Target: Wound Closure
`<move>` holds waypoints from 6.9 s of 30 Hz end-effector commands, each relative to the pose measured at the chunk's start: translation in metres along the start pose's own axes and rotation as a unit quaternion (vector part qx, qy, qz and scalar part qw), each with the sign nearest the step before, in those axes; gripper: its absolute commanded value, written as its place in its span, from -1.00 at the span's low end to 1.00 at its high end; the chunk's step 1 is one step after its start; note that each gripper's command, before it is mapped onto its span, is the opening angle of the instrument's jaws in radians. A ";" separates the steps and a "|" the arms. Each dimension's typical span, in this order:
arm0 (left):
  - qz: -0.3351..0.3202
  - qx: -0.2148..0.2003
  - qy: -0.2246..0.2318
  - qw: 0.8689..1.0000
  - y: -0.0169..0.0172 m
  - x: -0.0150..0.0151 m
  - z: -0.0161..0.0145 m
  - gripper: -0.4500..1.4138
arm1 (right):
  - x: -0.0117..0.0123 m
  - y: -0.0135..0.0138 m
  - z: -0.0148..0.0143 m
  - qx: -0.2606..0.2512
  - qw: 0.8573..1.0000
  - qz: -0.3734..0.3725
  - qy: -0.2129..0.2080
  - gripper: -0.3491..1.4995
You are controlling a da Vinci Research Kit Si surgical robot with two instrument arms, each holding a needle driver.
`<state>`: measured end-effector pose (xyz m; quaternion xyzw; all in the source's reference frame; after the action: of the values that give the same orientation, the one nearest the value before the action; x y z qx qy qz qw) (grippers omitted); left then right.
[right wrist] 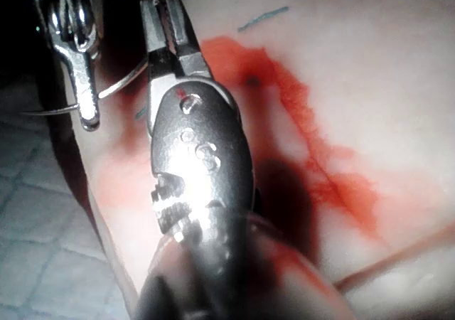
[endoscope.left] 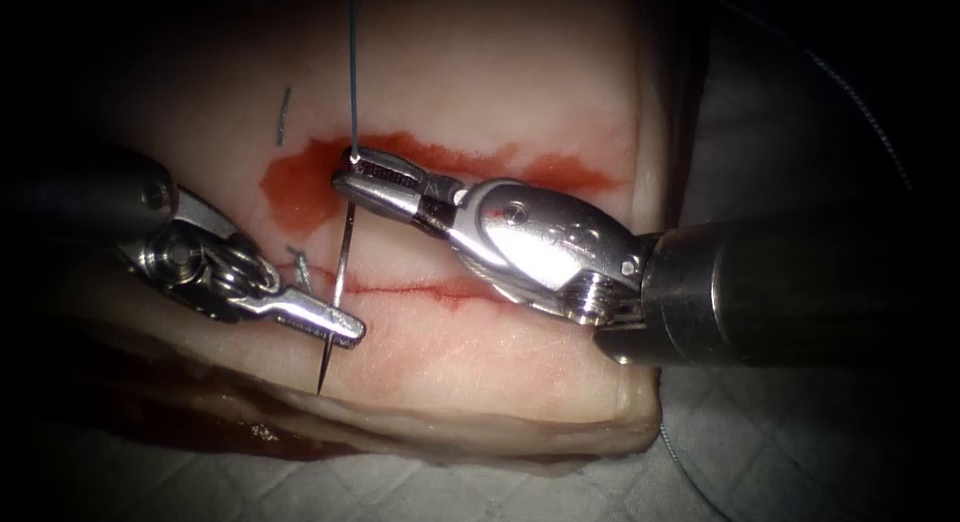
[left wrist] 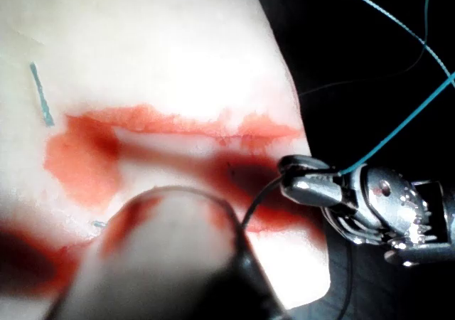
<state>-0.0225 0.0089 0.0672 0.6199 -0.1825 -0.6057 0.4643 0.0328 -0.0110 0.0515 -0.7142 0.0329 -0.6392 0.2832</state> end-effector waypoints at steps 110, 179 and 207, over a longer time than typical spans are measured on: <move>0.634 -0.154 -0.086 0.753 0.0066 -0.0028 0.0014 -1.00 | 0.0000 -0.0031 0.0048 -0.141 0.845 -0.516 0.029 -1.00; 0.619 -0.204 -0.072 0.755 0.0075 -0.0021 0.0013 -0.87 | 0.0049 0.0012 0.0070 -0.222 0.699 -0.670 0.115 -1.00; 0.611 -0.242 -0.063 0.751 0.0092 -0.0021 0.0037 -1.00 | 0.0033 0.0012 0.0069 -0.217 0.692 -0.682 0.095 -1.00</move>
<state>-0.0225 0.0045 0.0761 0.2004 -0.3896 -0.2534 0.8625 0.0392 -0.0111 0.0535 -0.5168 -0.2974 -0.6975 -0.3974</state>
